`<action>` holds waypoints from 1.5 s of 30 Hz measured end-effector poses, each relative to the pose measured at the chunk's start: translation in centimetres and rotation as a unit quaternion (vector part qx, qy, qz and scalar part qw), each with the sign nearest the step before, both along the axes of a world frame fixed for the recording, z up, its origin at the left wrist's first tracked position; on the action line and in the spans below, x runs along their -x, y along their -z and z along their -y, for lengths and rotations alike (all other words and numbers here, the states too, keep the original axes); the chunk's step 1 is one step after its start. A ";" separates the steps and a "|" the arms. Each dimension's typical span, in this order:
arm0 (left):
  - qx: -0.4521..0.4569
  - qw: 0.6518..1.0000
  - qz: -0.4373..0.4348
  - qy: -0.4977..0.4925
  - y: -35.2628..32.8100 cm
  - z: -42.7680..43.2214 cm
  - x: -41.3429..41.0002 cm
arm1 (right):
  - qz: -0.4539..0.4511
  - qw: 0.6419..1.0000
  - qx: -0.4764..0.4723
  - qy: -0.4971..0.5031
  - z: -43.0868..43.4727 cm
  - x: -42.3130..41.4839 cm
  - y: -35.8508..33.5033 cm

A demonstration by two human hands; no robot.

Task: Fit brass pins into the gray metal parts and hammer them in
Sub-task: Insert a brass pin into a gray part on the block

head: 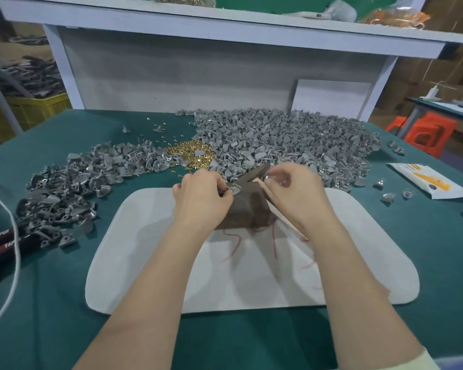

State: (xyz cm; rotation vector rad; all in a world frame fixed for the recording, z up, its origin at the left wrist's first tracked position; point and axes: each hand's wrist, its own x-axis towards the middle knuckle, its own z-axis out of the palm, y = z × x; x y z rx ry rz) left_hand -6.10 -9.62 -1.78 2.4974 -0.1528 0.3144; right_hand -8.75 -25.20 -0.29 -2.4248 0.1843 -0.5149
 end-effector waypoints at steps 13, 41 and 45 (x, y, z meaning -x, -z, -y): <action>0.002 1.000 0.007 0.011 0.2 -0.1 0.0 | -0.035 0.991 0.114 -0.061 -4.7 -2.4 0.9; -0.017 1.000 0.018 0.004 -0.1 0.1 0.3 | -0.011 0.995 0.025 -0.095 -3.7 -2.5 1.4; -0.014 1.000 0.020 0.004 -0.1 0.1 0.3 | -0.028 0.995 0.050 -0.083 -4.1 -2.6 1.2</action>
